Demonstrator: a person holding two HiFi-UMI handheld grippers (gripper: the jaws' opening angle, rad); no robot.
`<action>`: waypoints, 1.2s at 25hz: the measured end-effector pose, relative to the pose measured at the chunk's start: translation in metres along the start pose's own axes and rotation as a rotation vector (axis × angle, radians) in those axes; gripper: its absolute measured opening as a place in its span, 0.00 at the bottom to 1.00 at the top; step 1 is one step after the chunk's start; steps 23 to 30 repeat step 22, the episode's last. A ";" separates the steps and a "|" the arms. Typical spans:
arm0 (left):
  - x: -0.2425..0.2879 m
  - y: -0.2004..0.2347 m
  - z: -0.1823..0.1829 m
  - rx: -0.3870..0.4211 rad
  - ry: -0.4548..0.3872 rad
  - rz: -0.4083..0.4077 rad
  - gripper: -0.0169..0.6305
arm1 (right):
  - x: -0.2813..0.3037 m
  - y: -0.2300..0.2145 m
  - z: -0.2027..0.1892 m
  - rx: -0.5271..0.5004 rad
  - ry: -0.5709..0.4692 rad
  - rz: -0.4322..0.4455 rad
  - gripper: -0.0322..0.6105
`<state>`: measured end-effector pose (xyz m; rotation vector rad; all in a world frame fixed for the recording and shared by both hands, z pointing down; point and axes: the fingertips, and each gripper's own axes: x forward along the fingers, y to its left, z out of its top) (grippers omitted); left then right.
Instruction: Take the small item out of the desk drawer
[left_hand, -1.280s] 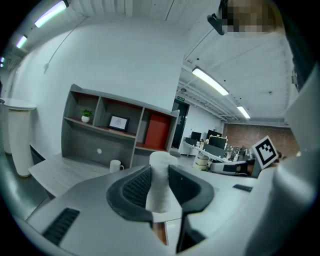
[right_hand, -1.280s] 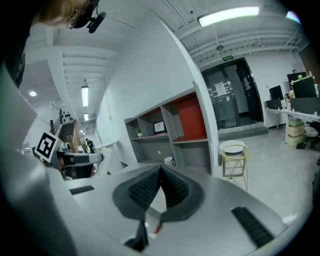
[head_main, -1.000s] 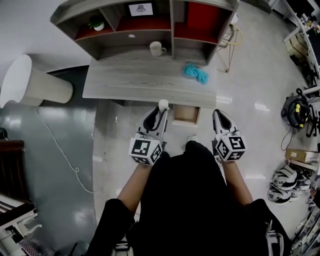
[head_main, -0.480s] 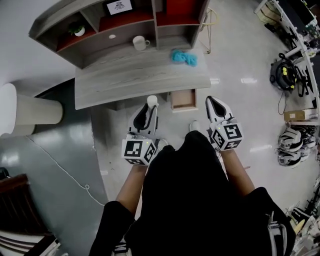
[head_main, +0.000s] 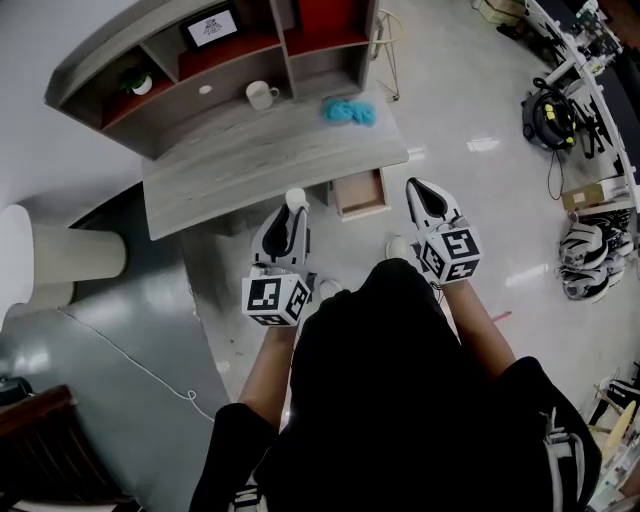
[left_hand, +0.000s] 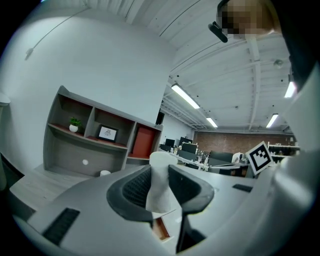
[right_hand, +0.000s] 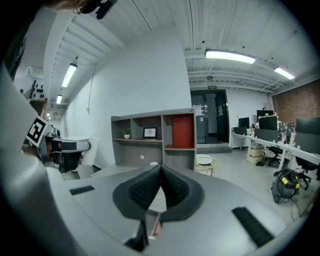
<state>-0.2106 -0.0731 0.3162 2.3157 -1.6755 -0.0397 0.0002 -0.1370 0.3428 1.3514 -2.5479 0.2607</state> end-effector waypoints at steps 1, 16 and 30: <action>0.000 -0.002 0.000 -0.001 -0.002 -0.004 0.19 | -0.002 -0.003 0.000 0.003 -0.001 -0.008 0.05; 0.035 -0.036 -0.020 -0.001 0.062 -0.085 0.19 | -0.025 -0.047 -0.013 0.057 0.014 -0.091 0.05; 0.062 -0.057 -0.024 0.008 0.091 -0.117 0.19 | -0.023 -0.067 -0.016 0.053 0.036 -0.100 0.05</action>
